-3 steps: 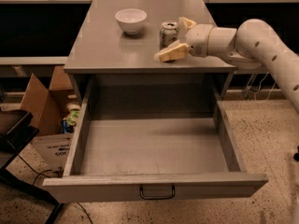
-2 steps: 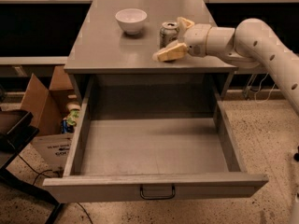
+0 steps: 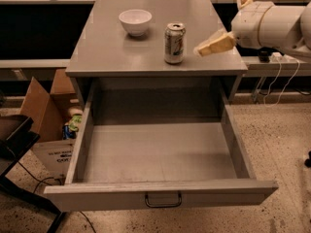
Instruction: Pick 7up can from top drawer and place on counter
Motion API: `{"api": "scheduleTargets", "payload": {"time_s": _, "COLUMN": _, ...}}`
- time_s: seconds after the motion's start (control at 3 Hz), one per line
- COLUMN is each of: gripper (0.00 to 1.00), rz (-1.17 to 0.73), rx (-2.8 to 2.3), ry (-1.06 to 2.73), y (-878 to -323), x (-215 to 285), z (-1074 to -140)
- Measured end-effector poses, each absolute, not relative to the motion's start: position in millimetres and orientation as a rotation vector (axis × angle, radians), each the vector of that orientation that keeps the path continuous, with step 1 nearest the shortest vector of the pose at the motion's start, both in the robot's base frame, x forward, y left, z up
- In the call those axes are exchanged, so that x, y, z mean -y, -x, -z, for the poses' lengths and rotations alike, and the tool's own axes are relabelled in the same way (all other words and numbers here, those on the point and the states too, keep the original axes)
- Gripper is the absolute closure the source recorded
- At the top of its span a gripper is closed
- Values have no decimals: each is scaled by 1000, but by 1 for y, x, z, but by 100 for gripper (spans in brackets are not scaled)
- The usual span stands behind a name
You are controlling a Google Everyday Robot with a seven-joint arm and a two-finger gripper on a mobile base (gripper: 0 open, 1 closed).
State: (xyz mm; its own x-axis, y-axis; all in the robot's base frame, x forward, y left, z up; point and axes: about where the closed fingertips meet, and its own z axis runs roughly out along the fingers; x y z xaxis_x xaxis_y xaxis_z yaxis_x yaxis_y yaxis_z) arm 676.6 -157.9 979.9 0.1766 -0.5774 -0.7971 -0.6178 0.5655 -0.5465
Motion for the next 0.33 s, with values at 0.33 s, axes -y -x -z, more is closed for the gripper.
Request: {"api": "scheduleTargets", "payload": {"time_s": 0.33, "gripper": 0, "rz": 255, "rx": -1518, "ry": 1106, "y": -633, "x": 192, "z": -1013}}
